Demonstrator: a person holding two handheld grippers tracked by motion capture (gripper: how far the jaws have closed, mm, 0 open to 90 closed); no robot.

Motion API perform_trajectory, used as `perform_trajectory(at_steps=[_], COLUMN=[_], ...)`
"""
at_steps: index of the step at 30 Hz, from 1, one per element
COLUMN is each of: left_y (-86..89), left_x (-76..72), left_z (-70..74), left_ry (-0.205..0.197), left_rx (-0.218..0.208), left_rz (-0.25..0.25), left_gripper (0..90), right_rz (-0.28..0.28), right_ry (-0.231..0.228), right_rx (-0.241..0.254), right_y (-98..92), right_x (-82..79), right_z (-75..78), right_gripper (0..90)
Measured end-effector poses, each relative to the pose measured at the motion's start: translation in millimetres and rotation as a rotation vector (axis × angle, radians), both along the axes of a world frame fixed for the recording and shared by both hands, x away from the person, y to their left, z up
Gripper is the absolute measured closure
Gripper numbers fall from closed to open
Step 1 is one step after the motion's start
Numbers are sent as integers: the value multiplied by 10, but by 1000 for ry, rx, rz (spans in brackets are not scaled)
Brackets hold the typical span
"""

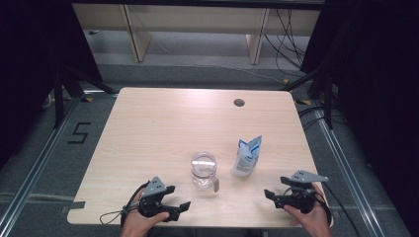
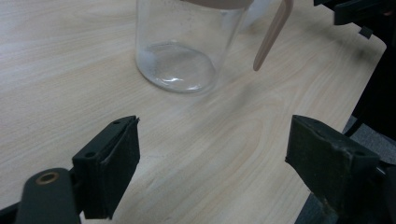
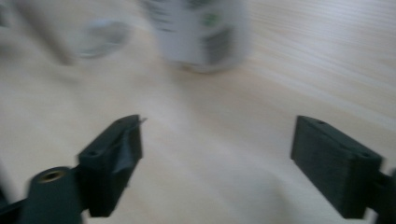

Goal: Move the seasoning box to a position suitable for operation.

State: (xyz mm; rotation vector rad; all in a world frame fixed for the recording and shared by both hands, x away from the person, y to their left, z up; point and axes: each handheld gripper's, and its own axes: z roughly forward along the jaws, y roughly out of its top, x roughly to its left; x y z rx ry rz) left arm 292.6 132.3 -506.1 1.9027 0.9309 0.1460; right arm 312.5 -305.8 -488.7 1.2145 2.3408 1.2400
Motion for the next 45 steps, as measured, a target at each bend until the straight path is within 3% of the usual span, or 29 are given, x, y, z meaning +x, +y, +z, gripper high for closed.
perform_trajectory(at_steps=[1, 2, 4, 5, 7, 9, 10, 16, 17, 18, 24, 28, 32, 37, 41, 43, 45], left_y=[-8, -14, -30, -35, -37, -32, -30, -22, -19, -19, -20, -29, -46, -109, -169, -248, -336], left_x=[-10, -6, -12, -10, -12, -10, -10, -11, -15, -13, -17, -14, -25, -37, -45, -60, -68], left_z=[-4, -13, -18, -23, -23, -22, -22, -18, -11, -11, -8, -7, 20, 50, 86, 92, 93], left_ry=[-4, -4, 0, -5, -7, -8, -10, -16, -20, -22, -24, -25, -26, -46, -58, -68, -81], left_rx=[9, 12, 17, 16, 20, 18, 21, 24, 34, 33, 39, 27, 35, 16, 27, 18, 9], left_rz=[3, -1, 7, 6, 8, 13, 17, 23, 25, 23, 28, 25, 21, 24, 4, 4, -18], left_gripper=[168, 165, 153, 153, 153, 153, 153, 153, 153, 153, 154, 155, 156, 161, 206, 244, 285], right_rz=[14, 19, 0, -2, -5, -10, -20, -30, -45, -37, -50, -37, -46, -54, -60, -54, -58], right_ry=[15, 1, 1, 27, -13, -9, -4, -24, -5, -28, -15, -29, -15, -12, -8, -35, -32], right_rx=[25, -1, -18, 2, -30, -54, -34, -45, -34, -56, -33, -47, -56, -36, -31, -52, -56], right_y=[29, 44, 61, 78, 69, 75, 89, 53, 64, 47, 53, 35, 48, 48, 46, 24, 22], right_x=[-88, -143, -238, -298, -340, -382, -404, -426, -445, -437, -459, -441, -455, -446, -444, -428, -426], right_z=[16, 23, 31, 29, 21, 26, 23, 29, 35, 40, 38, 34, 42, 25, 24, 24, 28], right_gripper=[204, 152, 175, 171, 160, 161, 157, 161, 161, 161, 168, 172, 179, 180, 179, 179, 179])
